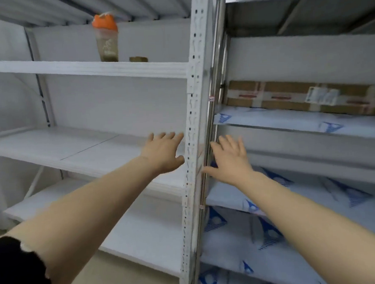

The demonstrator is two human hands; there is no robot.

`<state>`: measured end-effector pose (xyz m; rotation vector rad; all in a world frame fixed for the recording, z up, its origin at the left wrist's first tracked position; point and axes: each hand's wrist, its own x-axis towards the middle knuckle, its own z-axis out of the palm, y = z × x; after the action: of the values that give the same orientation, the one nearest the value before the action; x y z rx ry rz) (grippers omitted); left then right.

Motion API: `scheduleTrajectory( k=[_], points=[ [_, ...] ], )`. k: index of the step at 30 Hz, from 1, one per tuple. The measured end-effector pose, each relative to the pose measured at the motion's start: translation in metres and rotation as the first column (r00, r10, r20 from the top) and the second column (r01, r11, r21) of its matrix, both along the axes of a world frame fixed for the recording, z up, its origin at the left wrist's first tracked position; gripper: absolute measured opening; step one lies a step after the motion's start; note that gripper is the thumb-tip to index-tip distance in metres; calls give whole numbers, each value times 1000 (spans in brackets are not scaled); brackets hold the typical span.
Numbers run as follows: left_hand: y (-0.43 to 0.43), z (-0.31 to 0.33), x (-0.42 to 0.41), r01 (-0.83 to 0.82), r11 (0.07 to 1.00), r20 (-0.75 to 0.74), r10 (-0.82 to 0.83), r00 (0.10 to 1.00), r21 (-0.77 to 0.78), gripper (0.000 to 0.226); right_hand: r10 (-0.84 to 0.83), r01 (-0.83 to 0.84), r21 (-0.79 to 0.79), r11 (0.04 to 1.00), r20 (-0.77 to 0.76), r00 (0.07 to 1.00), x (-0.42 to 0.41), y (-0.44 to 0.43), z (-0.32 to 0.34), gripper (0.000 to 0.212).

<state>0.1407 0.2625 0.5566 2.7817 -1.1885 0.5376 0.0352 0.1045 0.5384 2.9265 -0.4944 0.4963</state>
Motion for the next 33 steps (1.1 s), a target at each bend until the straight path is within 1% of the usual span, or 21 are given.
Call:
scheduleTrajectory(
  k=[3,5,11,15,20,24,28,31,33],
  points=[
    [-59,31,-39,92,995,91,-88,992,-42,69,-91,93,-21,995,91,992,-48,-53,30,82],
    [-105,49,-67,143,987,121,-133,984,-76,70,-140,144,-22,989,137,981,-82,-91,45,82],
    [-264,76,-165,281,951,123,-265,956,-131,64,-288,295,-37,955,139,947,-200,-225,68,84],
    [-361,76,-227,378,914,89,-369,925,-144,60,-393,396,1,918,123,911,-275,-309,74,84],
    [-457,80,-279,441,880,2,-448,894,-177,57,-488,484,63,873,117,865,-335,-394,79,83],
    [-526,86,-304,463,860,-80,-488,869,-215,56,-521,500,144,854,219,825,-368,-455,84,74],
    [-597,96,-323,479,836,-147,-527,837,-269,56,-581,530,245,812,264,770,-392,-518,86,63],
    [-643,108,-333,487,791,-209,-582,786,-370,52,-588,496,325,805,322,742,-401,-564,90,52],
    [-675,116,-334,461,770,-264,-602,753,-442,52,-585,458,380,804,365,724,-401,-591,96,47]
  ],
)
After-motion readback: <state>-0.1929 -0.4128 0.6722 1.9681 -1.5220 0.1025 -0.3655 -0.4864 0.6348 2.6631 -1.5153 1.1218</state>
